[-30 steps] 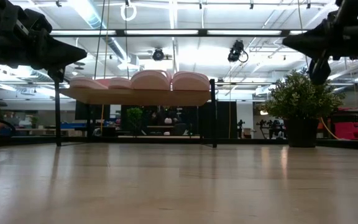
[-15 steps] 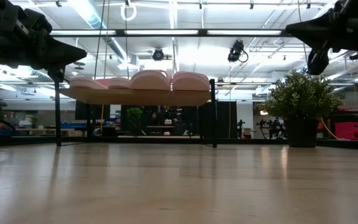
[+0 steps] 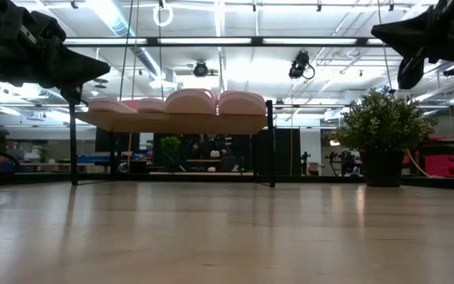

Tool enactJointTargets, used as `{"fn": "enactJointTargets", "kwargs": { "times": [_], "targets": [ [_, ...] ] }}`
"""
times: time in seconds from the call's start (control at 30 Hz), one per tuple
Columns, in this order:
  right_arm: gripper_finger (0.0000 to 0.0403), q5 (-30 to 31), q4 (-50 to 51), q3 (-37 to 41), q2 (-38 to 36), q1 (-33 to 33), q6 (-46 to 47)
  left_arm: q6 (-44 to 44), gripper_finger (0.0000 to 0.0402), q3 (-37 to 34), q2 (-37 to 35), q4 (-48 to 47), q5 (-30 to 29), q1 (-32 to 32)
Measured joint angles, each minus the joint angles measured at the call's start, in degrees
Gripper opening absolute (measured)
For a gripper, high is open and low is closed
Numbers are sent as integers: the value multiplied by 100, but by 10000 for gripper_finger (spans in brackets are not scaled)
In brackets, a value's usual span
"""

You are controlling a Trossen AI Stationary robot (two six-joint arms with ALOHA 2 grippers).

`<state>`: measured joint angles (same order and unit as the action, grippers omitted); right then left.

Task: Pick and place slides into the shelf
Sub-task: Return to Home Position

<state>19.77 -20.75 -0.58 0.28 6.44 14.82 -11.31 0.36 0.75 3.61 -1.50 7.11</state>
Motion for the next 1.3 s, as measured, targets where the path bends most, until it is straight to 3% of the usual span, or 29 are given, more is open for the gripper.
{"fn": "enactJointTargets", "kwargs": {
  "times": [0.17, 0.33, 0.77, 1.3],
  "targets": [
    [0, 91, 200, -2, -23, 0, -98, 3, 19, 0, 0, 0, 0, 0],
    [0, -369, 663, -2, -23, 0, -74, 1, 22, 0, -2, -1, -2, 2],
    [0, -839, 1750, -2, -25, 0, -146, 0, 28, 0, -2, -2, -1, 0],
    [1, -1757, 1940, -4, 40, 0, -456, 0, 36, 0, -2, -2, -1, 0]
  ]
}}
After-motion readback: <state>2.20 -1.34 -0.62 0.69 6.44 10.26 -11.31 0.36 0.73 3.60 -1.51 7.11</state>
